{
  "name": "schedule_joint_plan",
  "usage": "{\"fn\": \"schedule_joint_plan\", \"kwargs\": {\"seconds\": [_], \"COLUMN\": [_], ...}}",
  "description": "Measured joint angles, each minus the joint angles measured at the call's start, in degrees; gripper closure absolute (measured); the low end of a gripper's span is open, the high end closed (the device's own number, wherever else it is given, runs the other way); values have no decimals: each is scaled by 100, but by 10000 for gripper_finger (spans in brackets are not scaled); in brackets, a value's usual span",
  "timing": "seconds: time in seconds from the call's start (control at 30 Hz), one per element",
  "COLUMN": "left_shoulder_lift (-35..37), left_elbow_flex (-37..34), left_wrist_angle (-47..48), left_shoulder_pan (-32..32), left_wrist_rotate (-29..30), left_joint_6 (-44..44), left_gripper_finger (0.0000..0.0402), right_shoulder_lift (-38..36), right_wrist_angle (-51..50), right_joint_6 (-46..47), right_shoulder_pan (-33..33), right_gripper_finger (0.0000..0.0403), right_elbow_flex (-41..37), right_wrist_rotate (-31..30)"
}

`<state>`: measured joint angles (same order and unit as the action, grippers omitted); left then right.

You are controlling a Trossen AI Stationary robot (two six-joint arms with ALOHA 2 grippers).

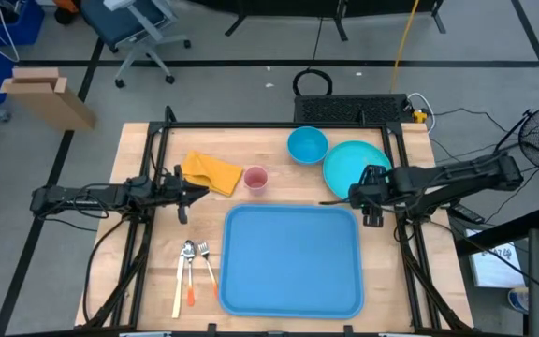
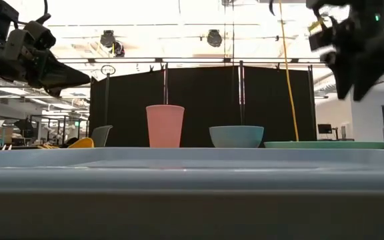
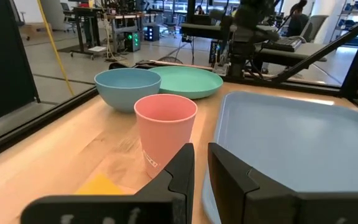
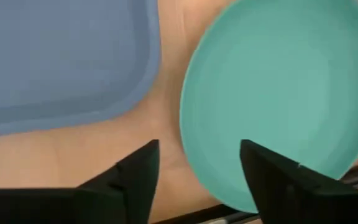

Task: Set up tray
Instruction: Put the green plate on the blue tray

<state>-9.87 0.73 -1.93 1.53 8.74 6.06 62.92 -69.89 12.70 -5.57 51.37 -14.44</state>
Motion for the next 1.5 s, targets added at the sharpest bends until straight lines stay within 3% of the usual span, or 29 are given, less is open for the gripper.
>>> {"fn": "schedule_joint_plan", "kwargs": {"seconds": [0.2, 0.37, 0.7, 1.5], "left_shoulder_lift": [0, 0, 0, 1], "left_elbow_flex": [0, 0, -7, -13], "left_wrist_angle": [12, 12, -40, -110], "left_shoulder_pan": [1, 1, 1, 1], "left_wrist_rotate": [-9, 25, 32, 32], "left_joint_6": [19, -51, -258, -255], "left_gripper_finger": [353, 353, 353, 353], "right_shoulder_lift": [1, 23, 669, 2174], "right_wrist_angle": [-14, 8, 57, 1143], "right_joint_6": [388, 417, -178, -1182], "right_shoulder_pan": [182, 503, 1432, 2074], "right_gripper_finger": [125, 113, 114, 145], "right_elbow_flex": [-538, -601, -601, -603], "right_wrist_rotate": [20, 121, 359, 538]}}
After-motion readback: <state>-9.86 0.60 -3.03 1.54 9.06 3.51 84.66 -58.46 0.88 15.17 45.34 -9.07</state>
